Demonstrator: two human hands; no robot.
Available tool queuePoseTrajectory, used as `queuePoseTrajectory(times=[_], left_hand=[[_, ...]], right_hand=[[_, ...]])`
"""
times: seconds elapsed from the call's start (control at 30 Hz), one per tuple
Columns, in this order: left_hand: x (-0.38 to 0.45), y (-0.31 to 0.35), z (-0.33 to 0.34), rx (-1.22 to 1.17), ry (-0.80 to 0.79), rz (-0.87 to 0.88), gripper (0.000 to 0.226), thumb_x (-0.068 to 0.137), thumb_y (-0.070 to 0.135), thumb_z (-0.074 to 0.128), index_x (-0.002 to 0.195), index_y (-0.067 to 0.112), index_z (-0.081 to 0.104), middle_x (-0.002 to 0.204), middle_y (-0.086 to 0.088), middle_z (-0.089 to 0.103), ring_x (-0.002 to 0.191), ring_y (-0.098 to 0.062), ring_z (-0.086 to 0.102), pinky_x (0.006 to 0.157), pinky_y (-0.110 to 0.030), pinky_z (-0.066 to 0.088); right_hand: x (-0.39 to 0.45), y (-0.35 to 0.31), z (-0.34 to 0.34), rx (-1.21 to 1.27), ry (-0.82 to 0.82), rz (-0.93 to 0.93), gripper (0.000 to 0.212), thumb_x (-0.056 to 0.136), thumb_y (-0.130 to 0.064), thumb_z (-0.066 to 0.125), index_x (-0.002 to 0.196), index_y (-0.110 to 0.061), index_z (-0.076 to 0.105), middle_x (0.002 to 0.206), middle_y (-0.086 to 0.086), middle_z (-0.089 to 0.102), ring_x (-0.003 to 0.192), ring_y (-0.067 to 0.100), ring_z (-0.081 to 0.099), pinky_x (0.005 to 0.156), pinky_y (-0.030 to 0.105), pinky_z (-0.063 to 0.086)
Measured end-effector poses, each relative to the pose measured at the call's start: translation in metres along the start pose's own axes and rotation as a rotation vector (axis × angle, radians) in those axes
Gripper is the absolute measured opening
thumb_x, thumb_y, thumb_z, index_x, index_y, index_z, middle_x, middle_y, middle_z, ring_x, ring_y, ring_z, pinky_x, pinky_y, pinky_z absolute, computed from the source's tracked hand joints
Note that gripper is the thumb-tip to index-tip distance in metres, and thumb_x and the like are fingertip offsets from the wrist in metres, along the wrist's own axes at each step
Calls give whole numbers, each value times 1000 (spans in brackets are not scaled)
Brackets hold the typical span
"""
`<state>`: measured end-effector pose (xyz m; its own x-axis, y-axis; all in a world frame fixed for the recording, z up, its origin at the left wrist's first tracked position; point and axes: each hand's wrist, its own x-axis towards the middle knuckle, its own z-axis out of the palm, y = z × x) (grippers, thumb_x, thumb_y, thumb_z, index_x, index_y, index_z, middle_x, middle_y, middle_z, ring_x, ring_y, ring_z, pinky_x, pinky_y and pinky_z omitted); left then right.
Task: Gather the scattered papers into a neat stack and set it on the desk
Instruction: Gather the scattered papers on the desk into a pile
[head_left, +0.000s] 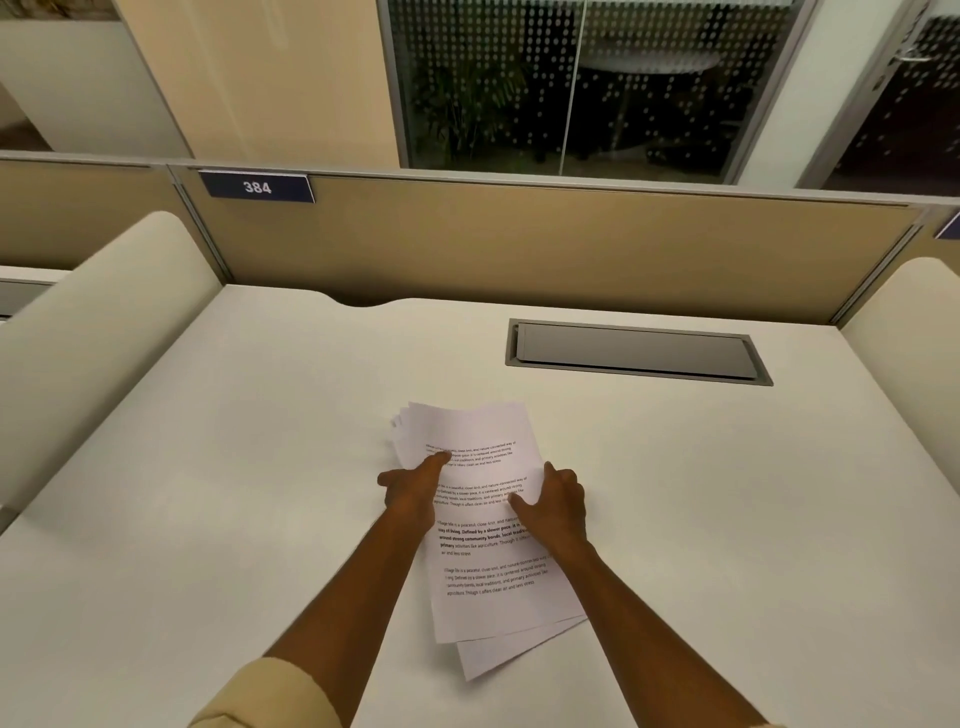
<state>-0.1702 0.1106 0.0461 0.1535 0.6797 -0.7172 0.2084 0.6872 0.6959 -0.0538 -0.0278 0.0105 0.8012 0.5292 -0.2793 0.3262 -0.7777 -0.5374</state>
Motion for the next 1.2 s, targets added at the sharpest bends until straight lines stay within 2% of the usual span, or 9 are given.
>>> queuePoseTrajectory(times=[0.17,0.27,0.43,0.53,0.7,0.8,0.87,0.97,1.2], left_hand=[[4,-8,-4,43,-7,31,57,74,2,77,123,-2,48,121,-21,63,104,-40,65,89,-54,55],[4,-13,-5,131,45,111,42,78,-4,70,118,-4,58,117,-25,66,100,-42,66,88,-51,56],[-4,-16,-3,244,0,301,34,86,0,64,119,4,61,116,-20,68,97,-39,68,84,-49,58],[-8,-15,-2,277,-97,417,34,90,5,63,123,6,57,115,-18,68,95,-39,70,83,-56,58],[-15,-9,2,286,-256,573,33,91,10,64,123,10,56,116,-13,68,93,-31,71,78,-50,61],[-20,-1,6,267,-366,588,35,90,10,65,124,12,56,116,-13,69,96,-35,72,78,-56,59],[-23,6,10,257,-422,597,36,90,10,66,124,14,56,116,-13,70,97,-36,71,78,-59,59],[-28,16,19,228,-481,622,38,89,10,67,126,13,56,117,-13,70,96,-37,72,77,-59,58],[-41,42,47,163,-436,742,34,90,14,66,122,13,57,114,-11,71,92,-32,73,74,-51,61]], right_hand=[[4,3,-3,48,-22,13,77,83,-46,67,143,-10,36,139,13,42,130,30,41,105,38,42],[6,6,-5,85,-40,17,79,84,-45,68,145,-10,34,141,13,40,133,30,38,107,37,39],[11,13,-10,125,-63,17,73,82,-45,69,140,-9,40,137,13,44,129,29,44,106,37,41],[14,19,-14,162,-61,18,75,81,-46,71,139,-8,41,137,14,42,128,28,46,105,35,42],[23,35,-33,245,-32,49,86,74,-51,77,138,-6,42,136,15,45,127,30,47,100,36,42],[32,48,-48,440,-43,-1,67,69,-46,83,119,-8,59,117,6,62,109,25,60,88,34,51],[34,54,-60,646,-135,-22,57,72,-39,83,119,-12,64,118,2,69,105,19,66,90,34,55],[39,57,-77,860,-201,-44,45,78,-26,80,117,-10,65,118,8,71,99,19,71,80,30,59],[46,32,-110,926,42,-97,31,85,-22,74,112,-13,63,108,4,72,90,22,72,74,37,62]])
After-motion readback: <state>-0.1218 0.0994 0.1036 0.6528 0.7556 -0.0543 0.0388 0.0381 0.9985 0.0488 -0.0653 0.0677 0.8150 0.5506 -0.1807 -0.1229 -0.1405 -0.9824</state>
